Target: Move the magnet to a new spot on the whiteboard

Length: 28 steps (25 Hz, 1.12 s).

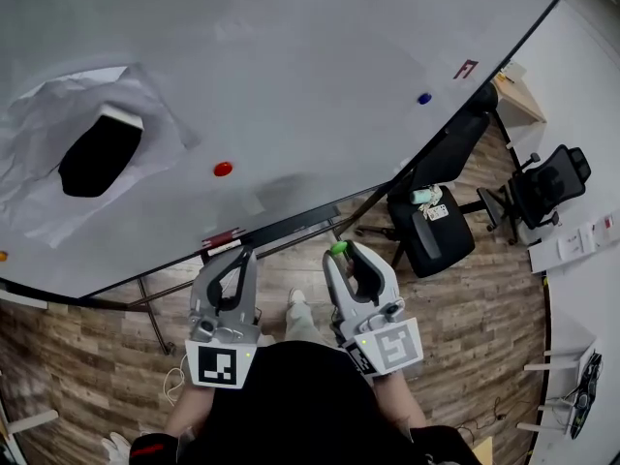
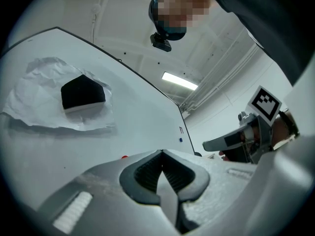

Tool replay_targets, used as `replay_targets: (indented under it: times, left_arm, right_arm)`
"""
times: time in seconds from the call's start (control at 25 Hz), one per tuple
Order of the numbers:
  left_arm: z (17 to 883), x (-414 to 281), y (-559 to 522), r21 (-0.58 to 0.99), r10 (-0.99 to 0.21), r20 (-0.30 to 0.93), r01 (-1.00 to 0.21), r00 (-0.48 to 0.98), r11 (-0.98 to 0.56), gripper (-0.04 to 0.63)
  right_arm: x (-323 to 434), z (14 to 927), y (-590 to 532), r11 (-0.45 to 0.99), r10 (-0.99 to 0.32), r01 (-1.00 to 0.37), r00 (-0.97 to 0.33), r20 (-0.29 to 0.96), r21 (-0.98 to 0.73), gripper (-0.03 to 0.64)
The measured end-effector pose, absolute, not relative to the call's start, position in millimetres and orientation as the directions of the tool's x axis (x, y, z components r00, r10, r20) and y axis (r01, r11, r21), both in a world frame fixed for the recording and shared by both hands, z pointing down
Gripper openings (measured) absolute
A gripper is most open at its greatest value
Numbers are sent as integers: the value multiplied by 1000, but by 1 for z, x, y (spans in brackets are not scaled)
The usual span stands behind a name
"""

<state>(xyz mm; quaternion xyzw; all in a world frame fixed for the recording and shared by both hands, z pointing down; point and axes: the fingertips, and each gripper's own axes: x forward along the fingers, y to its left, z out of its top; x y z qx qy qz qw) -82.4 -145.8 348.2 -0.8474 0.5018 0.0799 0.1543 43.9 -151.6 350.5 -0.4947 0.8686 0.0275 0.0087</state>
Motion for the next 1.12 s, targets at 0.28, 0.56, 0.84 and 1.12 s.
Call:
replay_targets:
  times: [0.28, 0.56, 0.84, 1.12]
  left_arm:
    - [349, -89, -146, -173, -846, -286, -893, 450, -416, 2]
    - [348, -91, -148, -173, -854, -284, -899, 436, -402, 2]
    - [347, -92, -153, -183, -858, -286, -903, 428, -389, 2]
    - [349, -99, -157, -175, -872, -279, -914, 402, -366, 2]
  right_arm:
    - [34, 331, -168, 545, -832, -835, -550, -70, 77, 127]
    - [34, 302, -187, 553, -816, -826, -563, -127, 111, 127]
    - [34, 282, -204, 551, -804, -819, -573, -157, 161, 127]
    - [31, 270, -218, 549, -798, -812, -580, -167, 196, 127]
